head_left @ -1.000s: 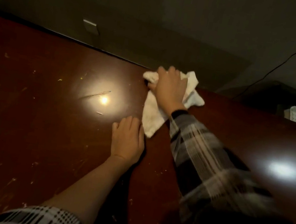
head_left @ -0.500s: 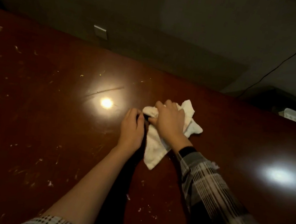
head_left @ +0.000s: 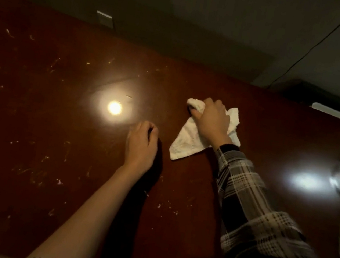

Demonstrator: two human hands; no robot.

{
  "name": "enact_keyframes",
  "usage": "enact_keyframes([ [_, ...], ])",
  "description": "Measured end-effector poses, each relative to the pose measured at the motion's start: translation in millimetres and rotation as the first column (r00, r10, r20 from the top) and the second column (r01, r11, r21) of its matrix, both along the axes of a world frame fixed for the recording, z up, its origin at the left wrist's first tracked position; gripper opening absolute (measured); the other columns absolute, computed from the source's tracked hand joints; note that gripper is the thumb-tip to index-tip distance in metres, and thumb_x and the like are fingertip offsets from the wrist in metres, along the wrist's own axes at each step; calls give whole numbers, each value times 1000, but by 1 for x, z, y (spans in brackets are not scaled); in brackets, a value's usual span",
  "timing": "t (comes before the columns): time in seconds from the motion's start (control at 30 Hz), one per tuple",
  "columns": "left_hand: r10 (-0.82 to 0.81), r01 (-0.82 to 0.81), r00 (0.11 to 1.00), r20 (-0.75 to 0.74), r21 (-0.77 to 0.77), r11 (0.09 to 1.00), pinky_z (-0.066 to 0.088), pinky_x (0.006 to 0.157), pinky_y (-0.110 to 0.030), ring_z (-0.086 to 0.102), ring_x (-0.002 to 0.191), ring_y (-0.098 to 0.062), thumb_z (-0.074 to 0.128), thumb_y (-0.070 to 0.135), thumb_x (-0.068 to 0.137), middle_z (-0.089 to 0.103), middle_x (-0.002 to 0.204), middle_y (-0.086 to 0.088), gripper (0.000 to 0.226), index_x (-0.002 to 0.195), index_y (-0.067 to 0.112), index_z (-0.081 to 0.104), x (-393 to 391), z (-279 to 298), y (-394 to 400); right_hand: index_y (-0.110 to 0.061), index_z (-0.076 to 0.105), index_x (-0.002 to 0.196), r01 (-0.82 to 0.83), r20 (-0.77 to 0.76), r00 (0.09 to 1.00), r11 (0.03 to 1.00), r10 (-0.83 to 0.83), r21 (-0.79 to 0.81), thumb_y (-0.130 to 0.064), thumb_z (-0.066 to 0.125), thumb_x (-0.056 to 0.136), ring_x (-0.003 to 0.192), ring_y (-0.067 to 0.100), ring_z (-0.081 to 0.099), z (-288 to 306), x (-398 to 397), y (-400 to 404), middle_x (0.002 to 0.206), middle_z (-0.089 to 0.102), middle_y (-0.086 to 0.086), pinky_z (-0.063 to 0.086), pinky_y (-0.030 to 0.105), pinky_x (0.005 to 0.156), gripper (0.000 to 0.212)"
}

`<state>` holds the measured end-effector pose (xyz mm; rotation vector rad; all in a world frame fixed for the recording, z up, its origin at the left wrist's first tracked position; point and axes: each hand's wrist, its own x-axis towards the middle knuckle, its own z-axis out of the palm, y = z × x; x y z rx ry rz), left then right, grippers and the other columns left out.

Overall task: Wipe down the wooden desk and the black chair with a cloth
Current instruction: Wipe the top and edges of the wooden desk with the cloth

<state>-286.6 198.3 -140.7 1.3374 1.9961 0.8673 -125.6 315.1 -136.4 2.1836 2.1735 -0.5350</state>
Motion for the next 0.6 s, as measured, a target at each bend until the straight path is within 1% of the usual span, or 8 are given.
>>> enact_keyframes([
  [0.13, -67, 62, 992, -110, -50, 997, 30, 80, -28, 49, 85, -17, 45, 14, 95, 48, 85, 5, 15, 82, 19, 45, -2, 2, -30, -17, 49, 116, 49, 6, 999, 999, -49, 4, -50, 50, 89, 109, 29, 47, 2, -6, -72, 115, 50, 10, 43, 47, 84, 42],
  [0.27, -170, 137, 958, -231, -152, 979, 30, 83, -32, 50, 93, -22, 41, 18, 97, 50, 88, 1, 13, 85, 19, 46, 2, 2, -48, -18, 48, 116, -54, 59, 996, 994, 60, -93, -47, 52, 89, 109, 28, 47, 7, -16, -138, 116, 50, 8, 42, 41, 81, 40],
  [0.37, -218, 177, 937, -274, -166, 970, 30, 87, -32, 49, 99, -23, 41, 18, 97, 55, 98, -4, 13, 93, 13, 53, 6, 5, -54, -17, 49, 116, 9, 46, 999, 996, -4, -94, -45, 51, 90, 110, 29, 47, 10, -20, -127, 117, 50, 10, 41, 42, 82, 39],
  [0.43, -230, 189, 905, -357, -146, 971, 29, 96, -34, 45, 113, -25, 46, 18, 94, 54, 116, -8, 19, 109, 11, 56, 6, 5, -56, -16, 50, 116, 49, 46, 998, 997, -47, -51, -44, 53, 90, 111, 30, 46, 8, -25, -107, 118, 50, 10, 40, 44, 85, 38],
  [0.47, -255, 209, 876, -409, -156, 966, 24, 105, -35, 39, 125, -26, 47, 19, 93, 49, 131, -10, 30, 122, 13, 53, 4, 3, -57, -16, 50, 117, 65, 44, 997, 997, -64, -31, -43, 53, 90, 112, 30, 46, 7, -28, -97, 119, 50, 11, 39, 45, 86, 38],
  [0.5, -310, 245, 834, -455, -197, 949, 14, 113, -37, 27, 137, -26, 46, 22, 93, 36, 146, -10, 43, 136, 17, 43, 1, 1, -58, -16, 49, 117, 80, 49, 996, 997, -79, -22, -43, 53, 90, 113, 30, 46, 6, -30, -87, 120, 50, 11, 39, 45, 87, 39],
  [0.57, -435, 307, 737, -518, -317, 897, -10, 113, -43, -2, 145, -23, 36, 30, 98, 5, 158, -7, 57, 150, 25, 14, -6, -5, -59, -15, 49, 119, 91, 60, 994, 996, -89, -23, -44, 53, 90, 115, 30, 46, 5, -31, -76, 122, 49, 11, 39, 44, 87, 40],
  [0.6, -481, 317, 702, -525, -374, 872, -14, 112, -46, -10, 145, -21, 28, 33, 100, -4, 159, -6, 57, 150, 27, 4, -9, -7, -60, -15, 49, 119, 86, 60, 995, 996, -84, -29, -43, 54, 90, 115, 30, 45, 6, -30, -79, 122, 49, 11, 39, 43, 86, 41],
])
